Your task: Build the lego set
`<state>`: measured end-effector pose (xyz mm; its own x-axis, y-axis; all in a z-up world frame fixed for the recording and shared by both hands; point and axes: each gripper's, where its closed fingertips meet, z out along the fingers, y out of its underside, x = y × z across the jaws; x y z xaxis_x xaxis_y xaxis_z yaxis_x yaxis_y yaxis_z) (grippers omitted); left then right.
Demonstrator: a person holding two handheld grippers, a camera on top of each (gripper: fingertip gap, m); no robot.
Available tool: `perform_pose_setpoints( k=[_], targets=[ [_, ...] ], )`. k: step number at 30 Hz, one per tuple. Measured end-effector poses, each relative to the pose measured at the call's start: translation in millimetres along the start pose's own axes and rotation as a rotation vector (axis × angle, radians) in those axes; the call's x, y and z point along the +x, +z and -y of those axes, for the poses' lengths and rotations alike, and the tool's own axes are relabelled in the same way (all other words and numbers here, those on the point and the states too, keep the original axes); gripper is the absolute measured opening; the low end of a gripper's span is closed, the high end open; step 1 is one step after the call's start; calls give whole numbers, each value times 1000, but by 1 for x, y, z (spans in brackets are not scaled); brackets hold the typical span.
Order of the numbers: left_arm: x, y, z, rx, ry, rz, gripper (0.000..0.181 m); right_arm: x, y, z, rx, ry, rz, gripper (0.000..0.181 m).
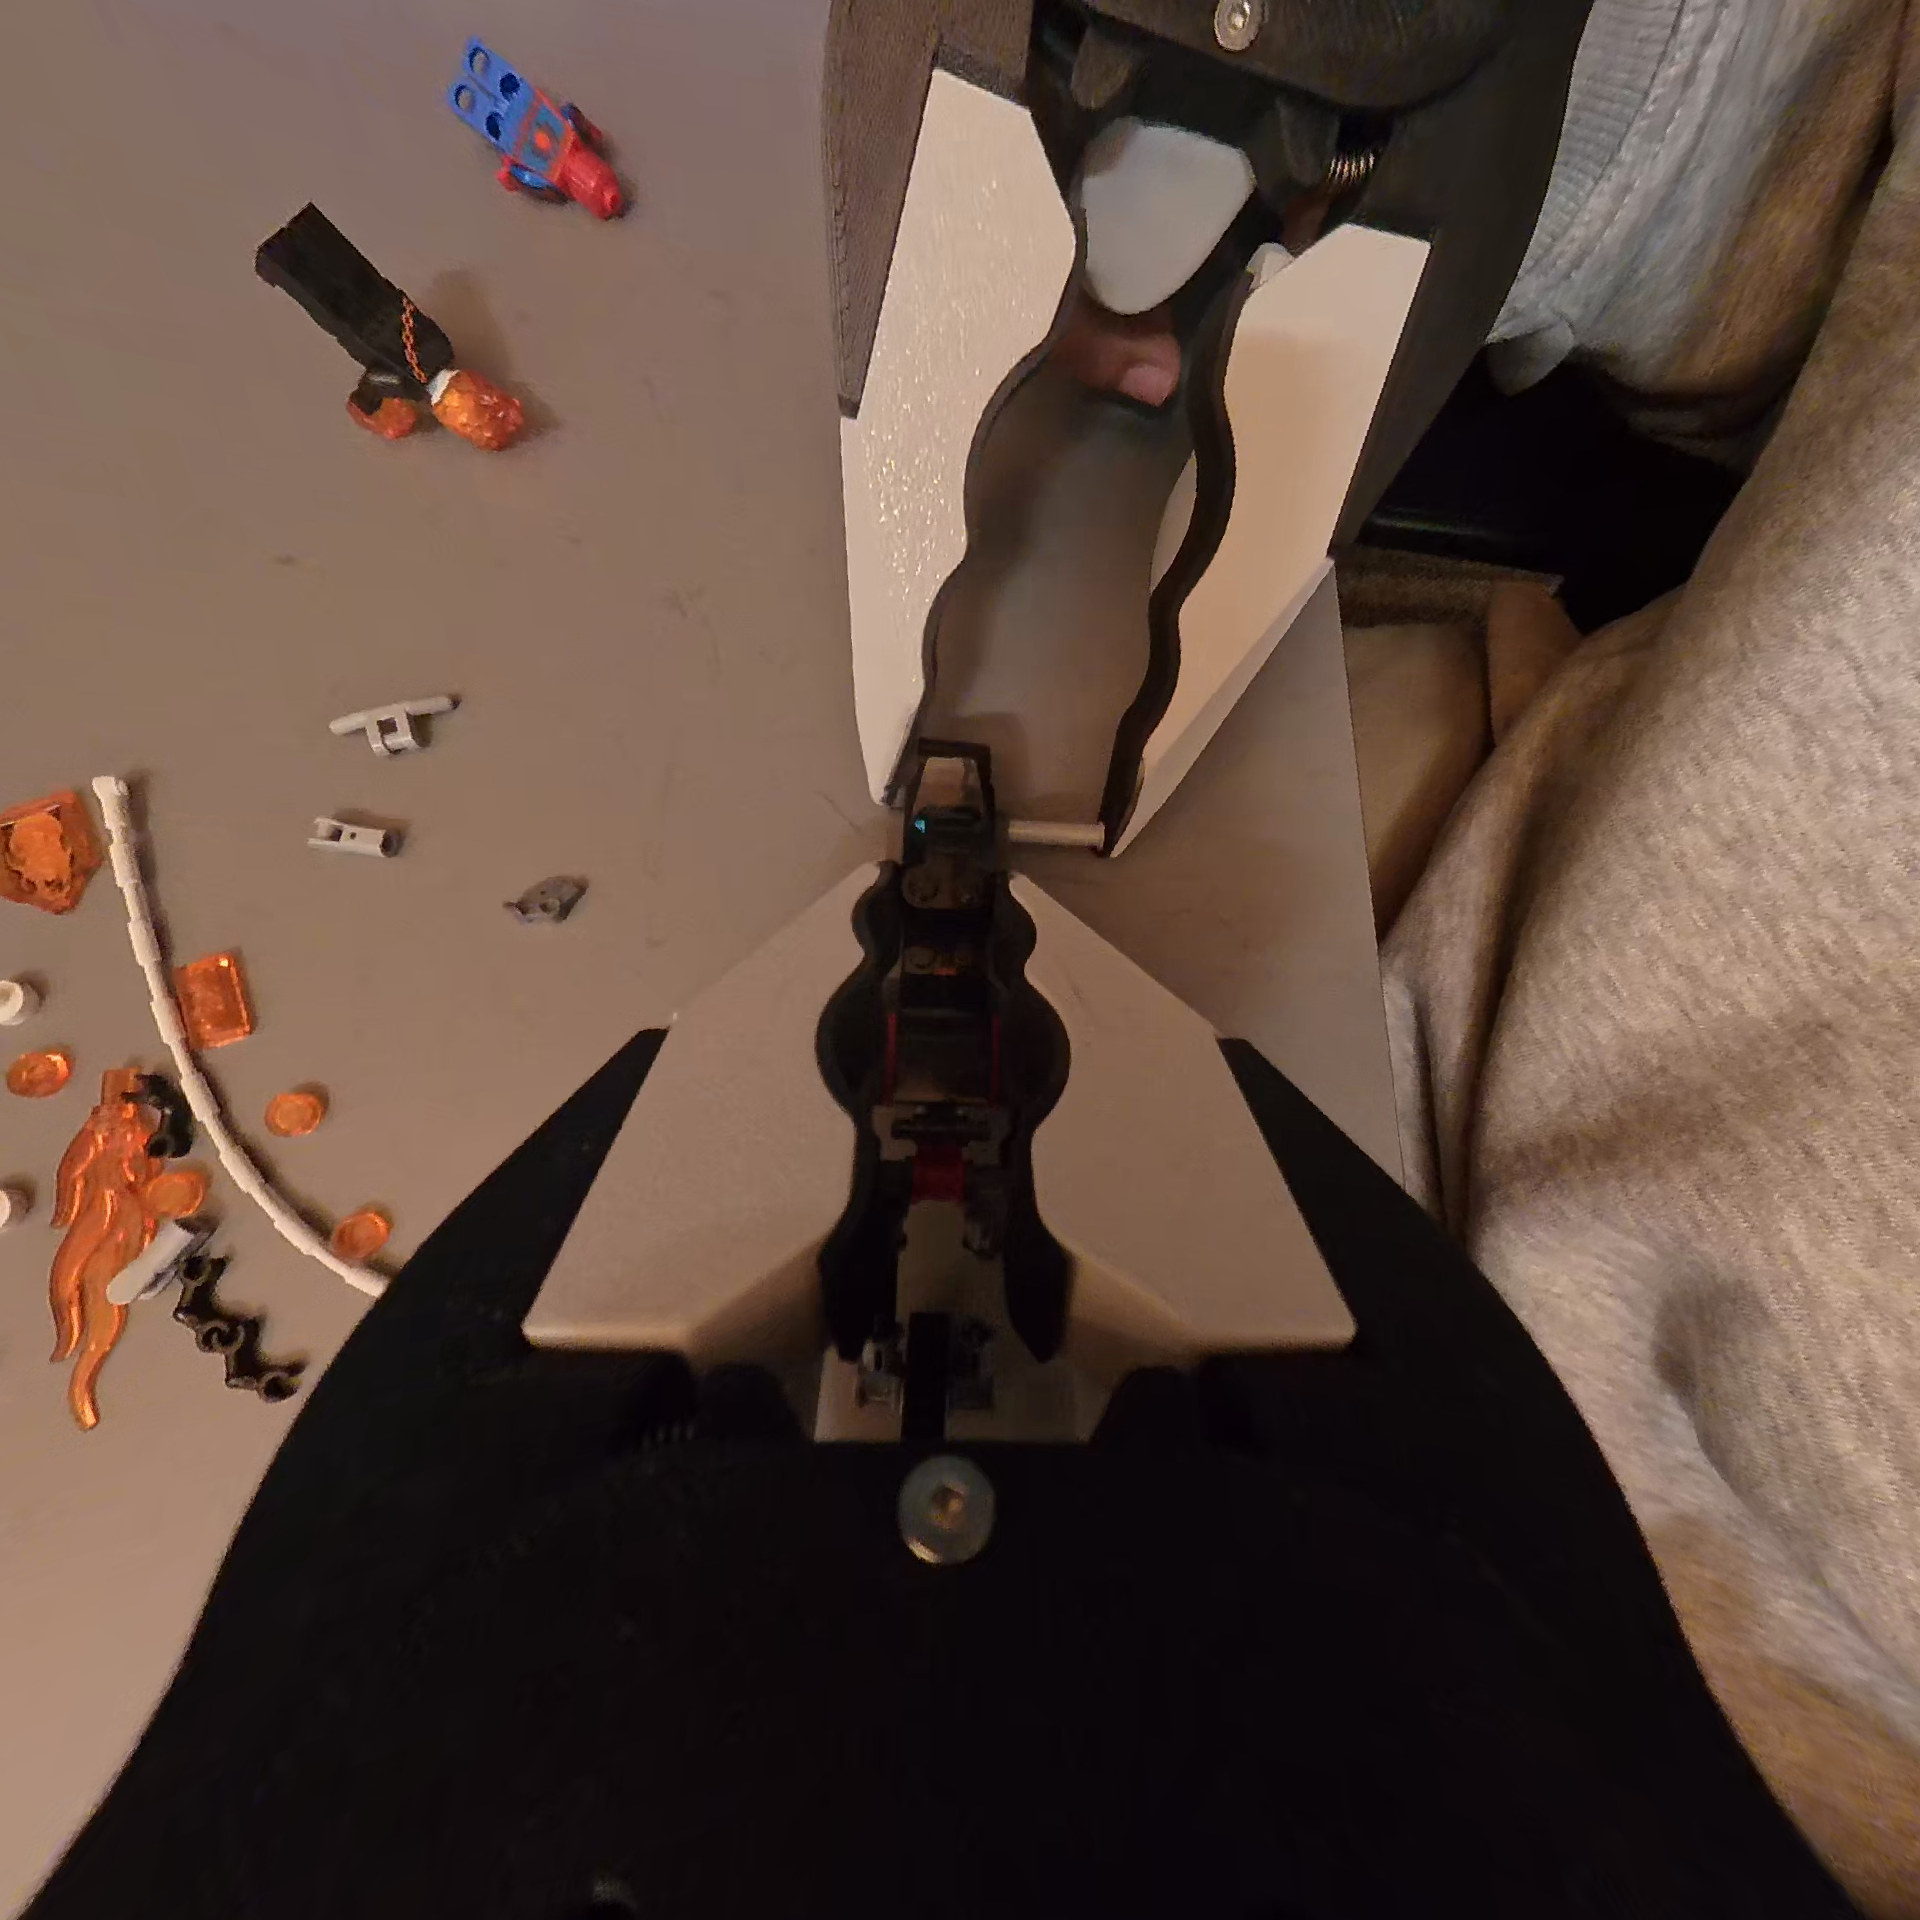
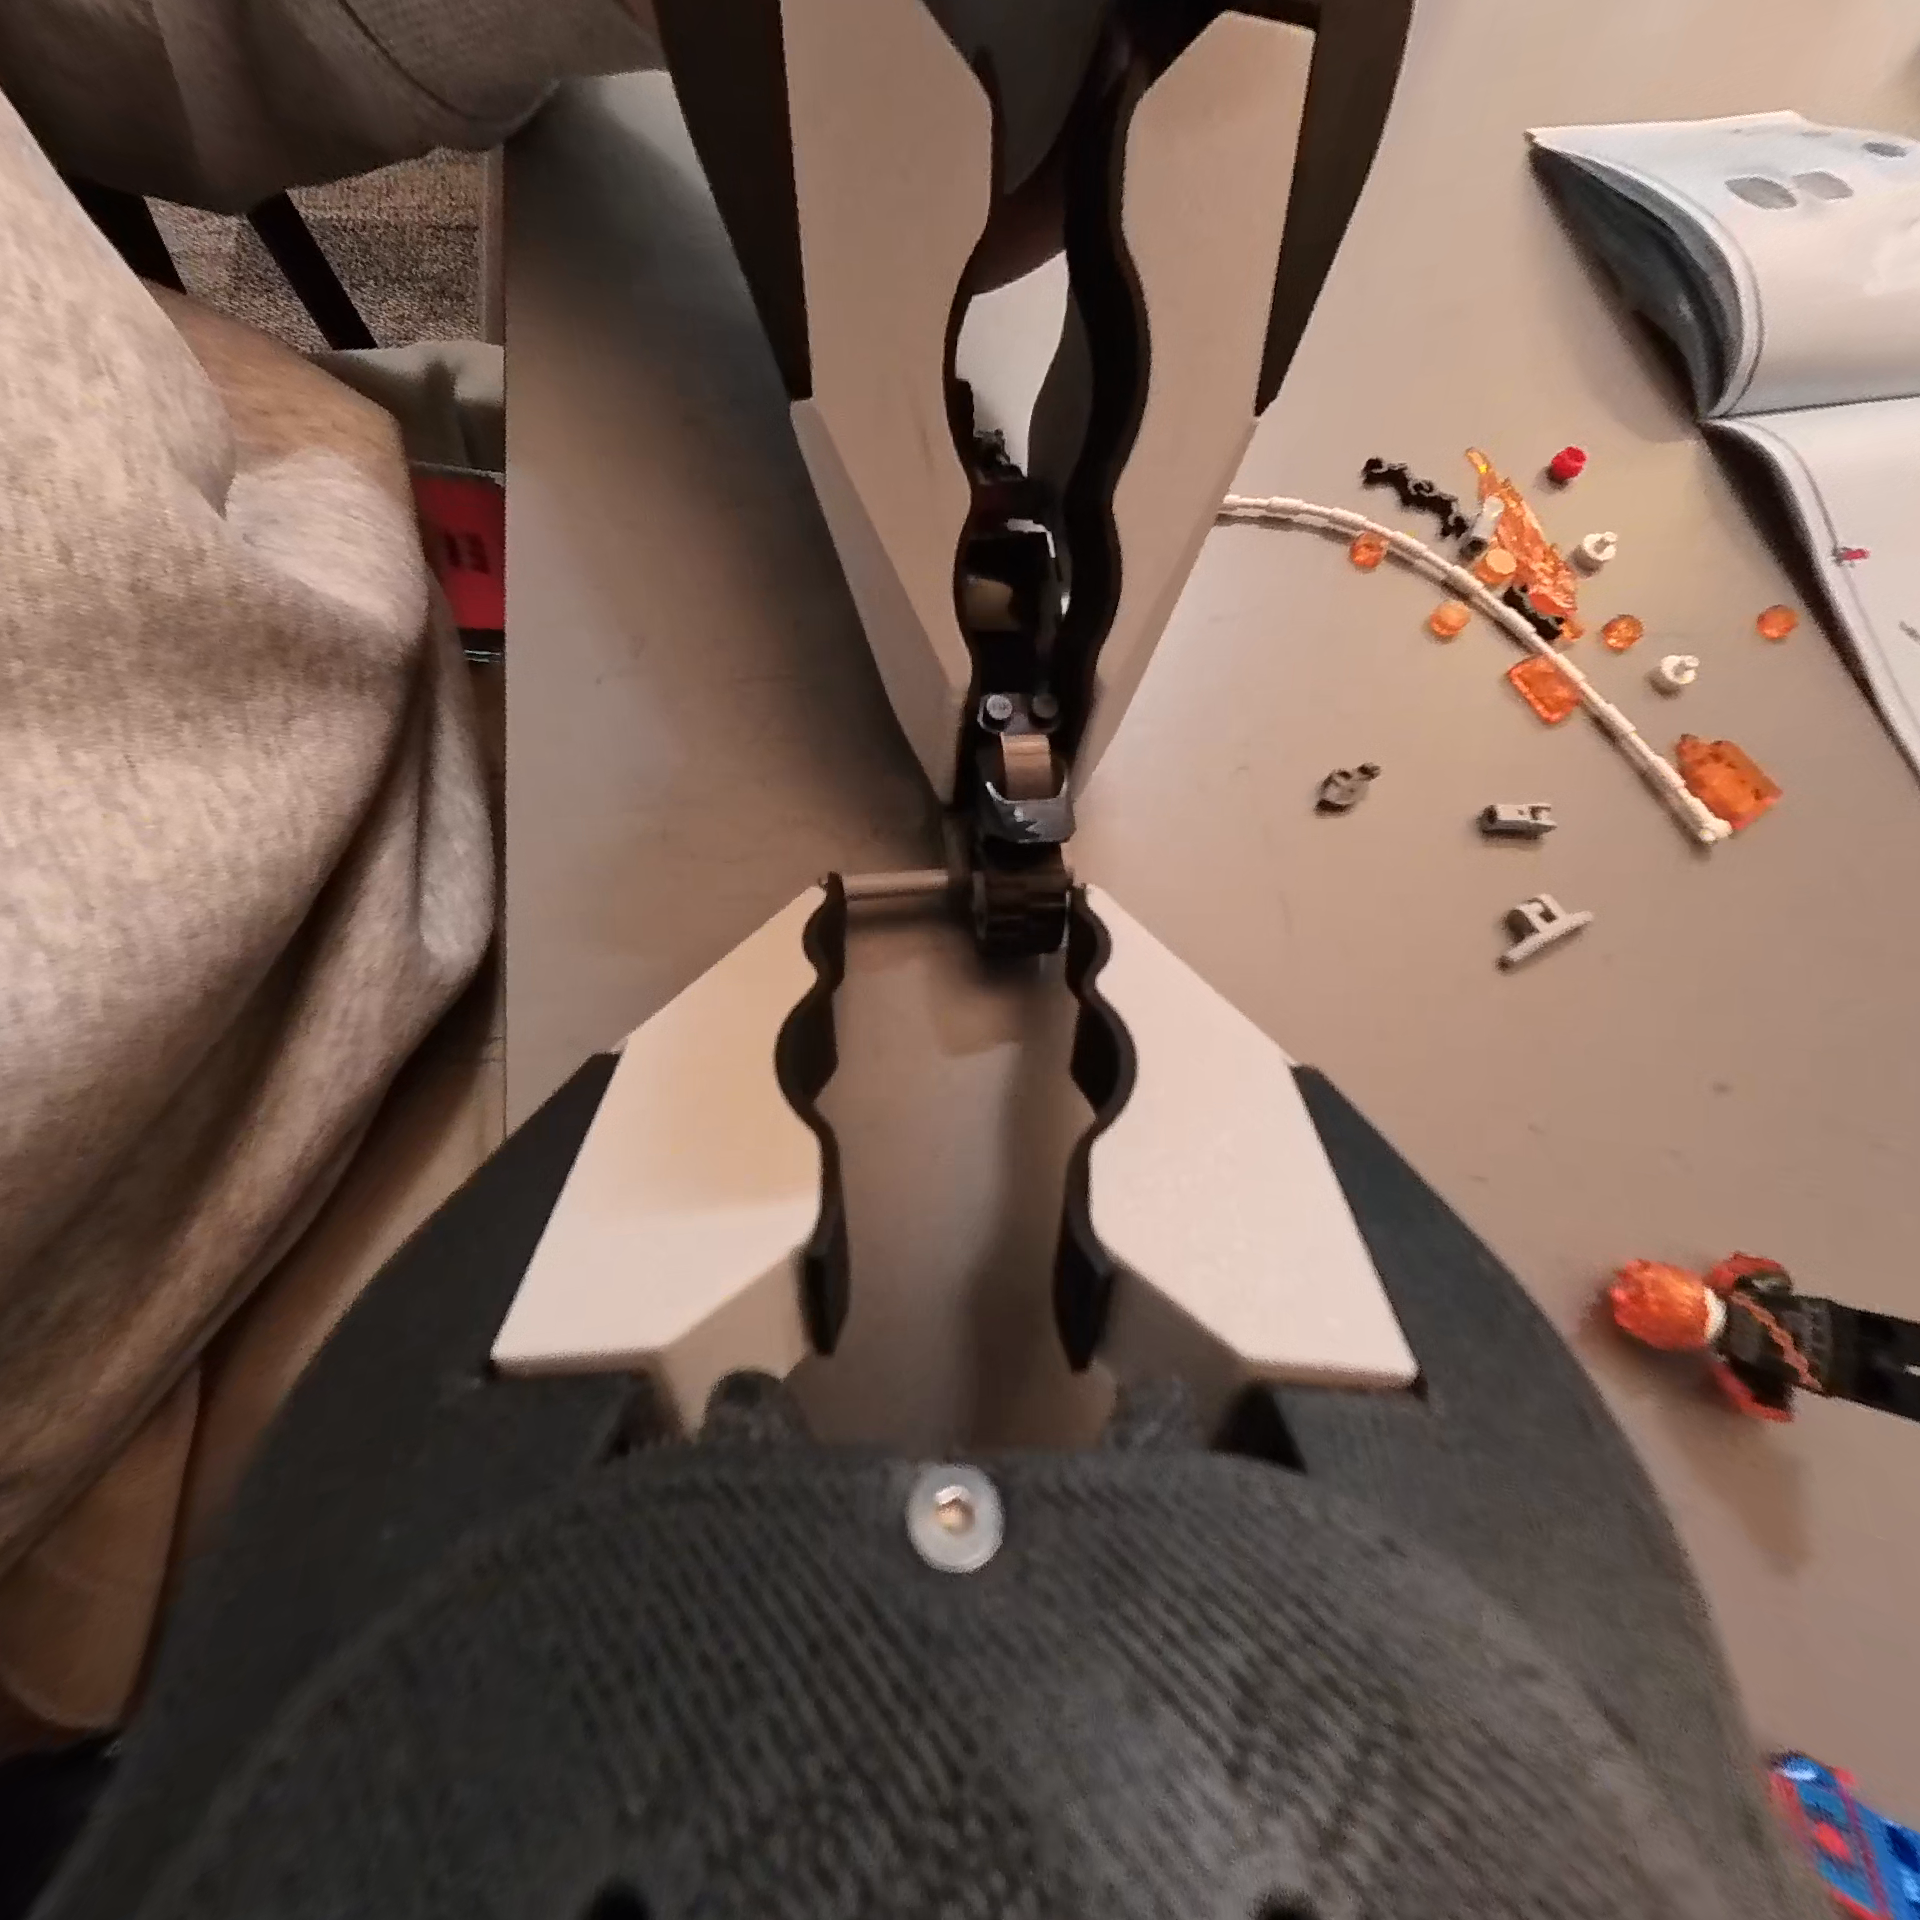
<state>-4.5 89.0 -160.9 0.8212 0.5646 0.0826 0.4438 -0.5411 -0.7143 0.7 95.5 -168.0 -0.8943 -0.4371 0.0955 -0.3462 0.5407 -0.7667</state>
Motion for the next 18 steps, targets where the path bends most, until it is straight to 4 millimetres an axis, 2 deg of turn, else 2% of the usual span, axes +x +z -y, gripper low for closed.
perform_pose_setpoints(
  k=[9,14,18],
  targets=[
    [-1,-1,-1,2,-1,2,16,3,-6,-1,23,29,-5,53],
    [0,-2,0,7,0,1,16,1,-19,6,111,58,28,45],
    [-1,-2,1,11,-2,0,16,-3,-19,5,110,50,46,41]
  ],
)
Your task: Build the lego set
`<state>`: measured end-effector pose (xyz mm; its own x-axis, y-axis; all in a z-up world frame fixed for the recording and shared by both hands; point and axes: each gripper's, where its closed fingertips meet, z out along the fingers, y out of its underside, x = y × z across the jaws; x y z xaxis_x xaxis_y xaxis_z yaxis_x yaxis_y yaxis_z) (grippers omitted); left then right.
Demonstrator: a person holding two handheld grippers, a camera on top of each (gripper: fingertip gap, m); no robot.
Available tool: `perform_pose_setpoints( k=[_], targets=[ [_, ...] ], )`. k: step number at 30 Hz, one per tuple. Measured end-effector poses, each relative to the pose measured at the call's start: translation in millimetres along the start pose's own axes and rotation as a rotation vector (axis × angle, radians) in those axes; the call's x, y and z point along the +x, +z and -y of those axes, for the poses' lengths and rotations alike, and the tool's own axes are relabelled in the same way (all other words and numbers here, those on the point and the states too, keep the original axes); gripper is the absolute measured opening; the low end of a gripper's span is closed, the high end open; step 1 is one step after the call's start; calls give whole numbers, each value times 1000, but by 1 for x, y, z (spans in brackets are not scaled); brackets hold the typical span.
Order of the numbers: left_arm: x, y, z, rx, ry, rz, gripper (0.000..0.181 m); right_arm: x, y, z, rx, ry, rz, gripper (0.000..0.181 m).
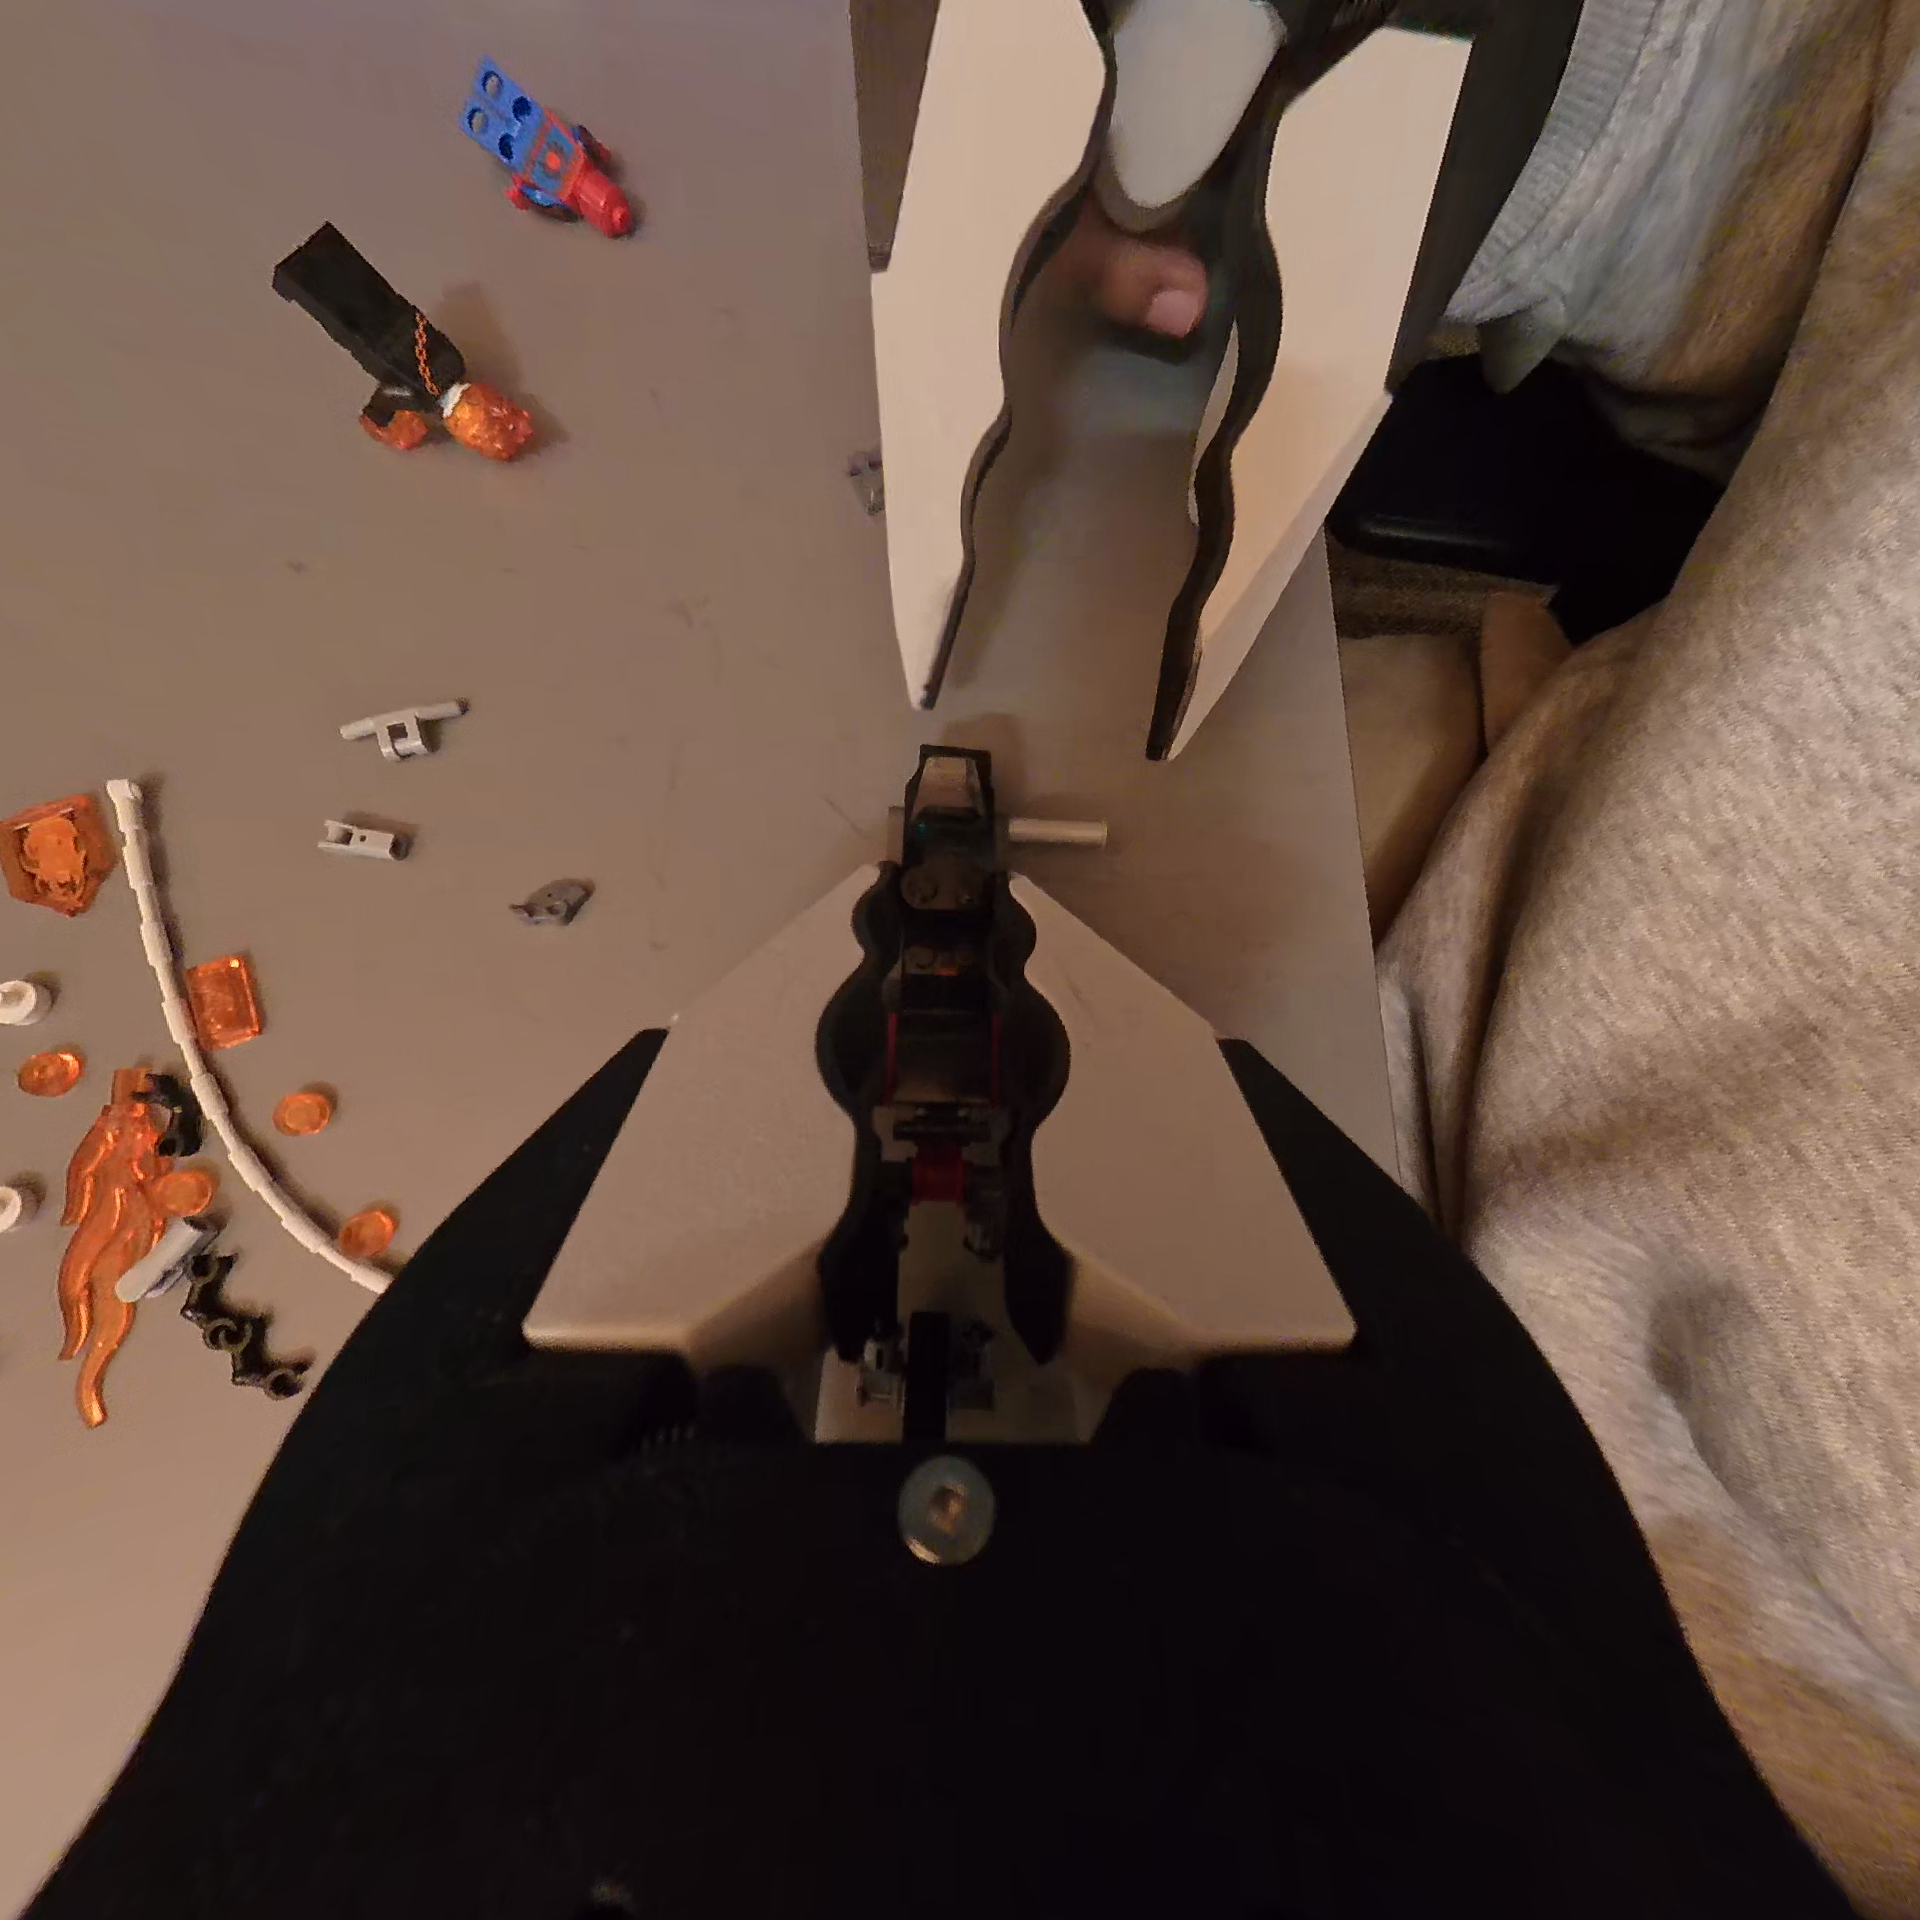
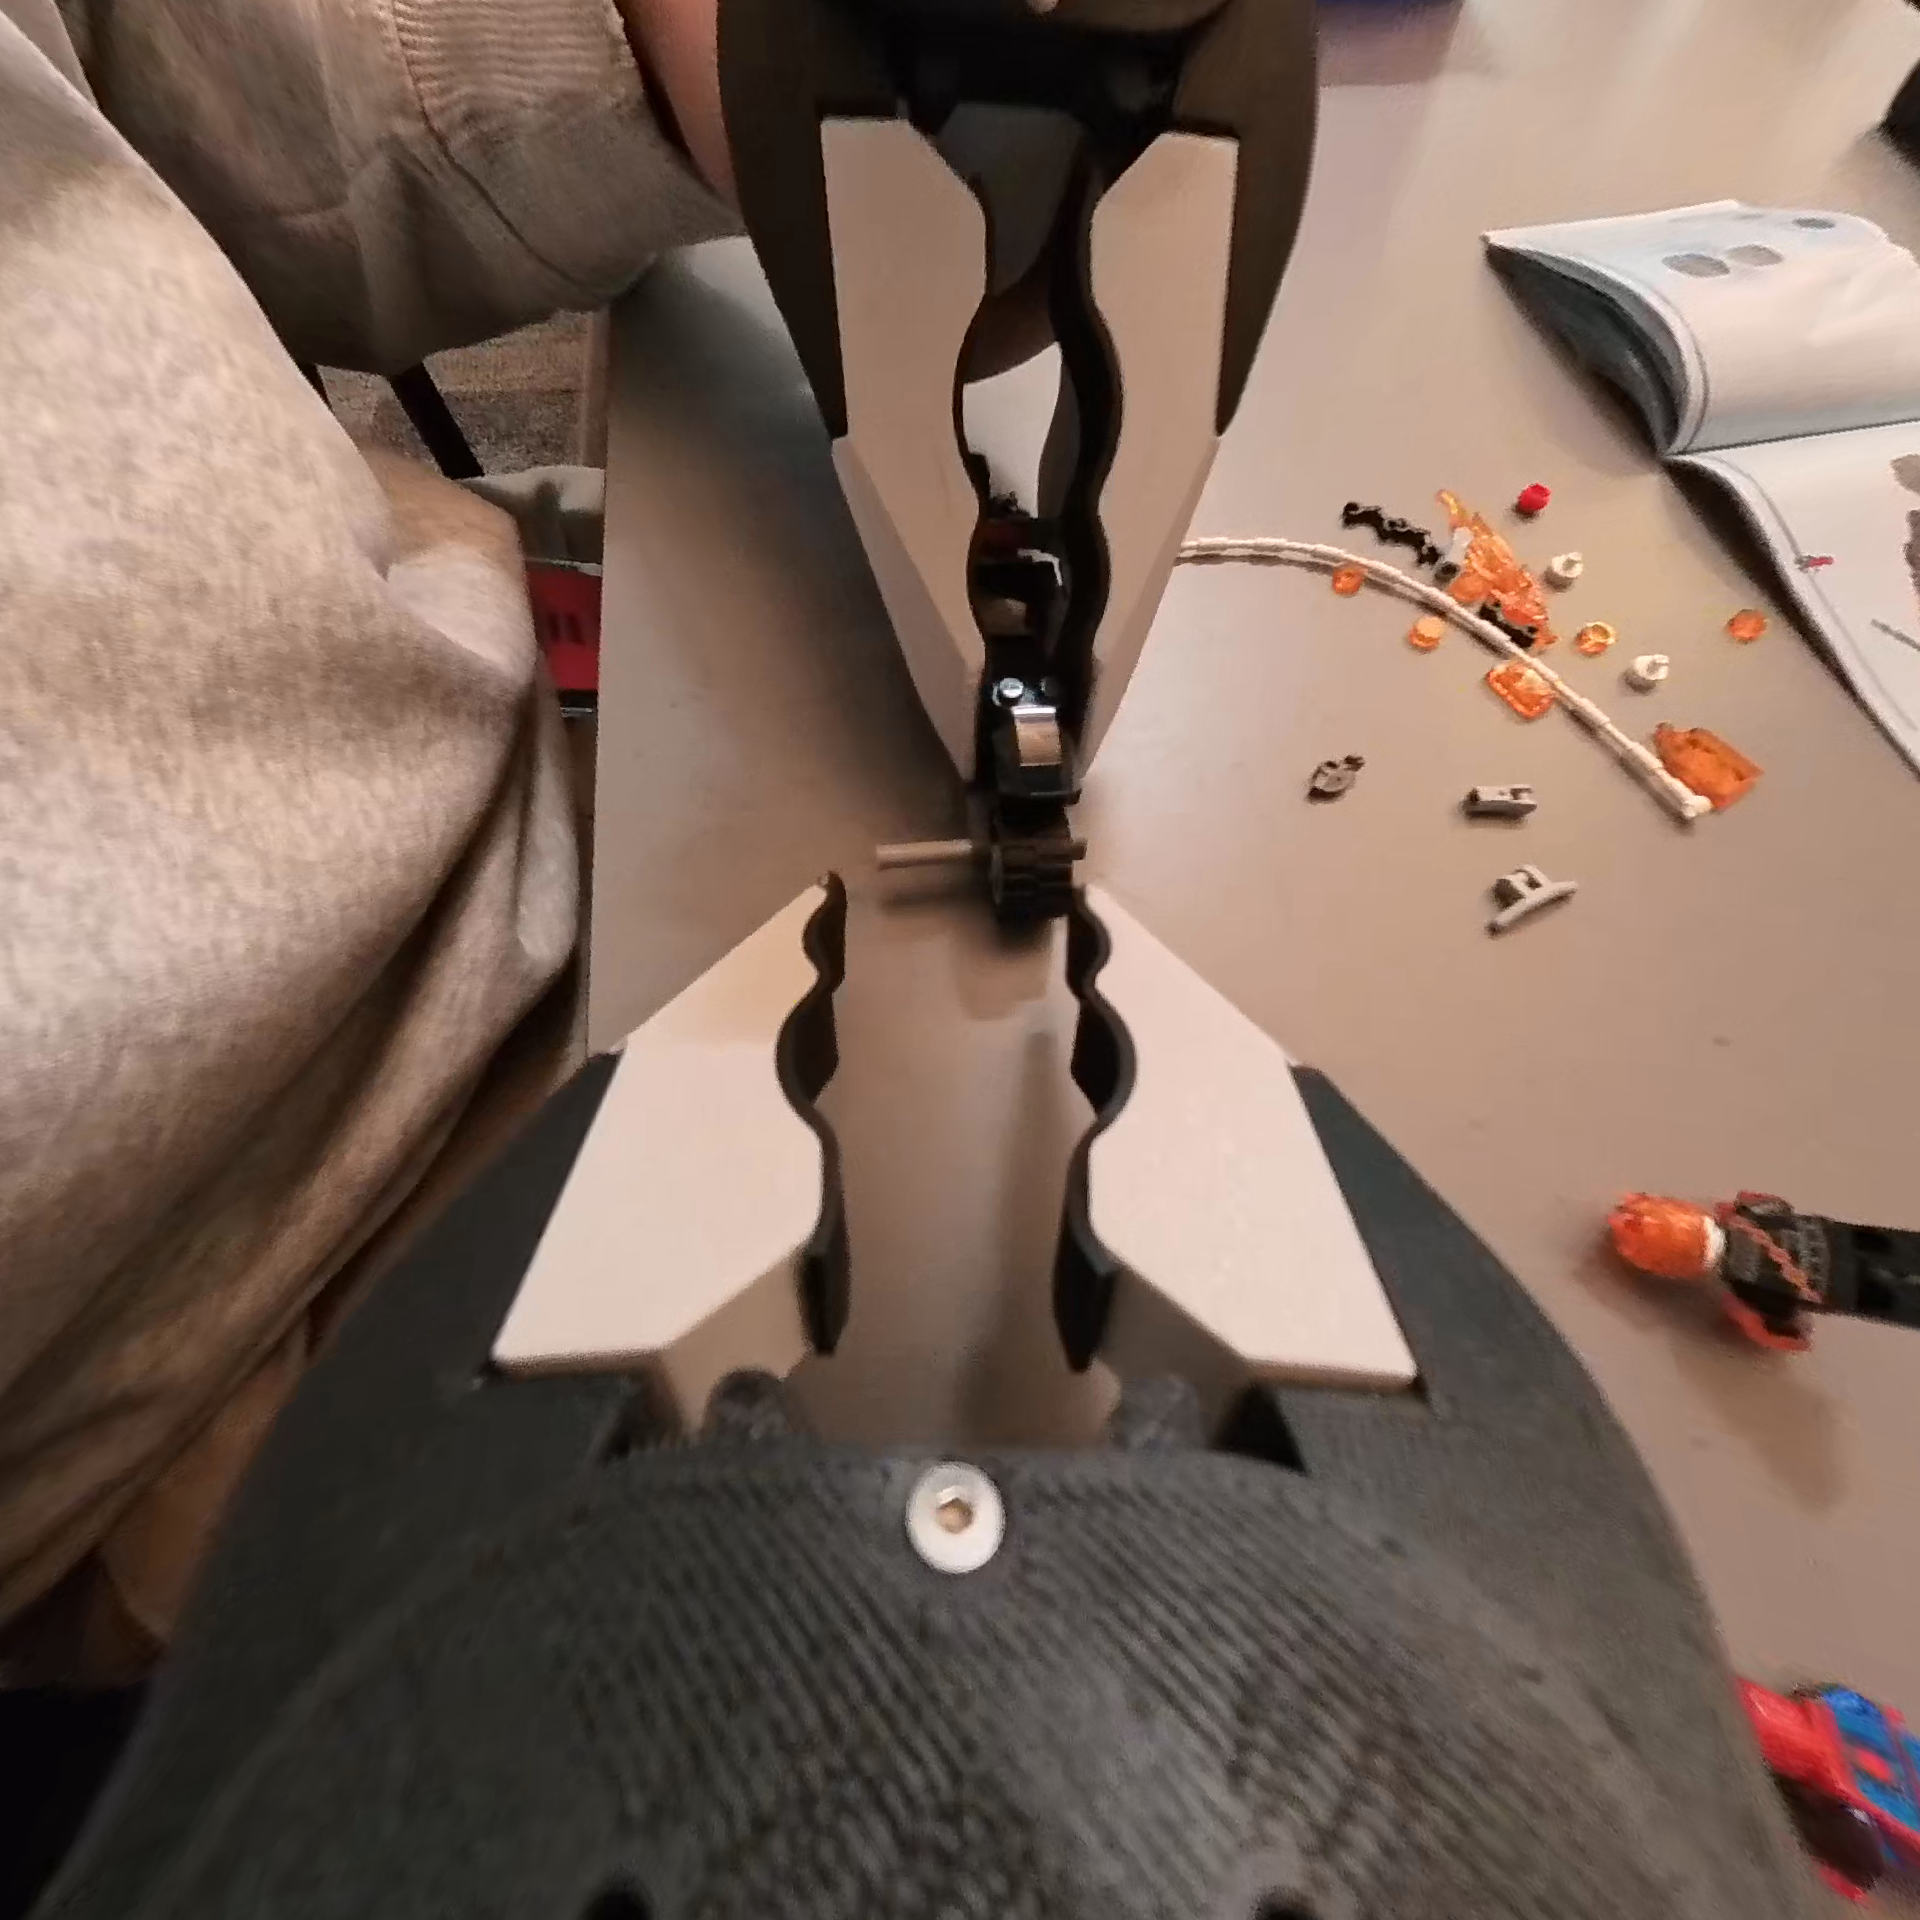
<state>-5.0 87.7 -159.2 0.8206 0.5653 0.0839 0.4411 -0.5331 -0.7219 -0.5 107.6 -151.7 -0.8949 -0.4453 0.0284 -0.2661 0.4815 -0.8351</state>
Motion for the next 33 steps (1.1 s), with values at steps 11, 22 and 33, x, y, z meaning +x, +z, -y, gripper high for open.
perform_pose_setpoints(
  k=[11,22,33],
  targets=[
    [0,1,1,-5,5,5,16,0,5,-4,-38,-20,-9,39],
    [-1,2,2,-6,7,6,16,-2,8,-2,-36,-30,-4,39],
    [-1,1,0,-8,7,7,16,0,9,-2,-37,-24,-18,43]
  ],
)
